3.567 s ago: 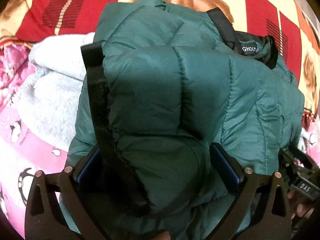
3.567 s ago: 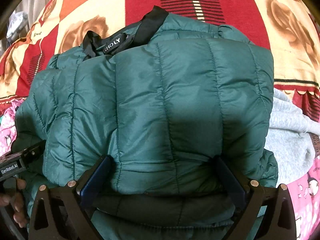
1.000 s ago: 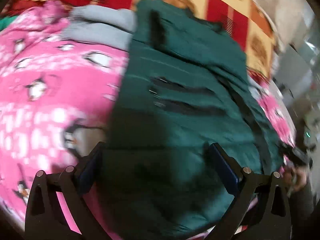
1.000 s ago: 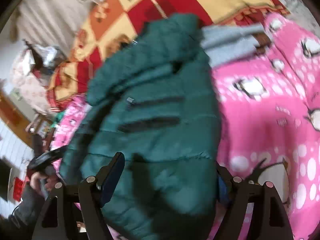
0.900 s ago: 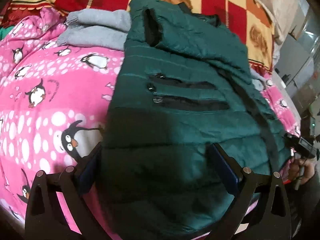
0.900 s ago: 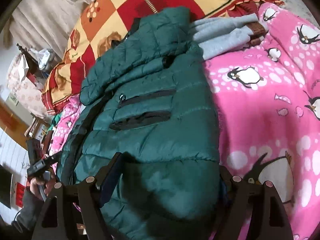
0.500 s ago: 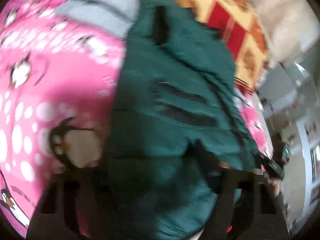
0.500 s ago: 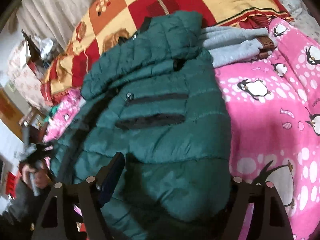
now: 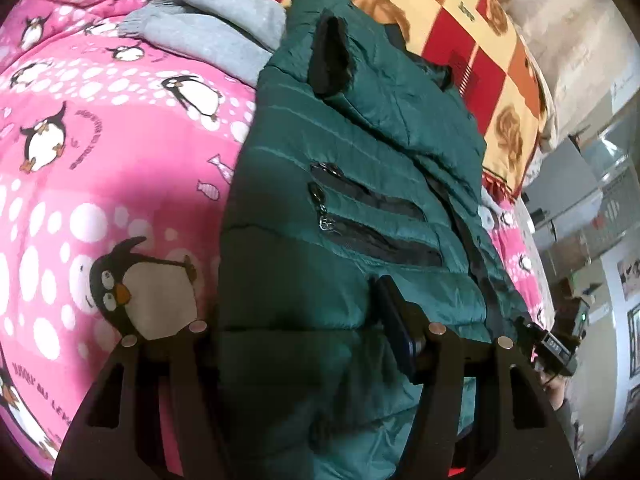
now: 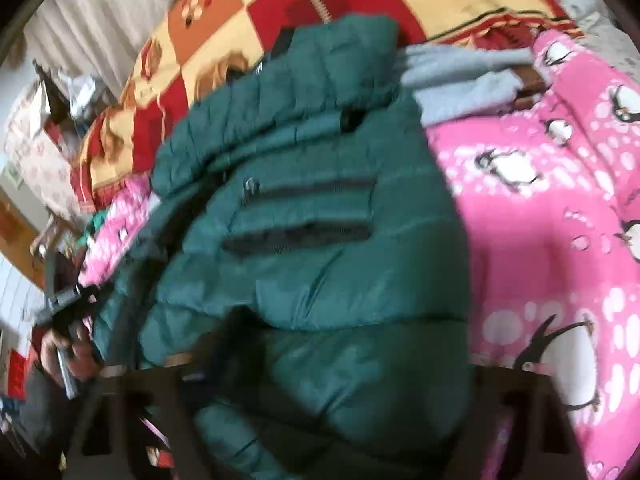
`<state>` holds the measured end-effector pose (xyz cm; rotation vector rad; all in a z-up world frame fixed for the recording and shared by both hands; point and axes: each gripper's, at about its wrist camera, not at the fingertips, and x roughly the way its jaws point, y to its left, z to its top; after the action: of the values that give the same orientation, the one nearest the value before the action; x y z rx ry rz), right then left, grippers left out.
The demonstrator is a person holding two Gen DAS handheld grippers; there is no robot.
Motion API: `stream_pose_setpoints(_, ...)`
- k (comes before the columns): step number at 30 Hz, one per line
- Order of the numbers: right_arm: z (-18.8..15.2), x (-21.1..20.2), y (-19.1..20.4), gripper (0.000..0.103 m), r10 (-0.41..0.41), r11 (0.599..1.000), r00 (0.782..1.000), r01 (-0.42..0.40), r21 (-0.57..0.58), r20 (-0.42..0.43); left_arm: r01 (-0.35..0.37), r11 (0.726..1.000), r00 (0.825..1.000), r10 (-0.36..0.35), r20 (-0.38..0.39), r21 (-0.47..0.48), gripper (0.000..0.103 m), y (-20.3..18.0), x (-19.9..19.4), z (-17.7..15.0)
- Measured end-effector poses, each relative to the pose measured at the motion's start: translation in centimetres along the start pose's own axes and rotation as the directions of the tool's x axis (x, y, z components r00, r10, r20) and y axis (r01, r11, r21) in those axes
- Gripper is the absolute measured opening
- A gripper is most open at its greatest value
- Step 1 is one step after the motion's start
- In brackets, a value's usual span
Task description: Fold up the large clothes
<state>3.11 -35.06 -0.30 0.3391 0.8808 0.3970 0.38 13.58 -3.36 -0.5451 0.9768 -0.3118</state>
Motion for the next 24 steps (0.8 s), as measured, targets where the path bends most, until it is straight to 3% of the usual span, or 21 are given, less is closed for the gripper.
stream_pose_setpoints(3,-0.1,-0.2,-0.3,0.043,0.018,1.0,1.0,-0.018,-0.006,0.007,-0.027,0.999,0.999,0.028,-0.016,0.03,0.061,-0.5,0.2,0.0)
stream_pose_setpoints(5,-0.5,0.7,-0.8,0.043,0.003,1.0,1.0,-0.003,0.012,-0.031,-0.052,0.998,0.999,0.053,-0.011,0.043,0.062,-0.9,0.3,-0.1)
stream_pose_setpoints(10,-1.0,0.8,-1.6,0.043,0.02,0.995,1.0,-0.022,0.096,0.017,-0.138,0.983,0.99,0.137,0.013,0.118,0.075,-2.5,0.9,-0.7)
stream_pose_setpoints(13,-0.8,0.7,-1.6,0.043,0.012,0.996,1.0,-0.012,0.092,-0.002,-0.148,0.974,0.989,0.144,0.033,0.171,0.08,-3.0,1.3,-1.1)
stream_pose_setpoints(18,-0.8,-0.5,0.3,0.023,-0.078,0.996,0.996,0.08,-0.029,0.048,-0.19,0.963,0.981,0.179,0.072,0.193,0.079,-3.5,1.5,-1.5)
stream_pose_setpoints(19,-0.9,-0.7,0.7,0.021,-0.096,0.994,0.993,0.1,-0.052,0.065,-0.194,0.962,0.98,0.183,0.074,0.192,0.078,-3.6,1.4,-1.5)
stream_pose_setpoints(21,-1.3,-1.1,1.3,0.017,-0.122,0.988,0.988,0.129,-0.08,0.09,-0.216,0.954,0.976,0.203,0.081,0.21,0.037,-3.9,1.0,-1.4)
stream_pose_setpoints(23,-1.6,-1.5,1.8,0.016,-0.136,0.984,0.985,0.146,-0.098,0.104,-0.212,0.955,0.976,0.199,0.084,0.208,0.024,-3.6,0.3,-1.3)
stream_pose_setpoints(24,-1.8,-1.6,2.1,0.015,-0.143,0.982,0.984,0.155,-0.109,0.11,-0.208,0.957,0.977,0.195,0.082,0.205,0.022,-3.4,0.1,-1.2)
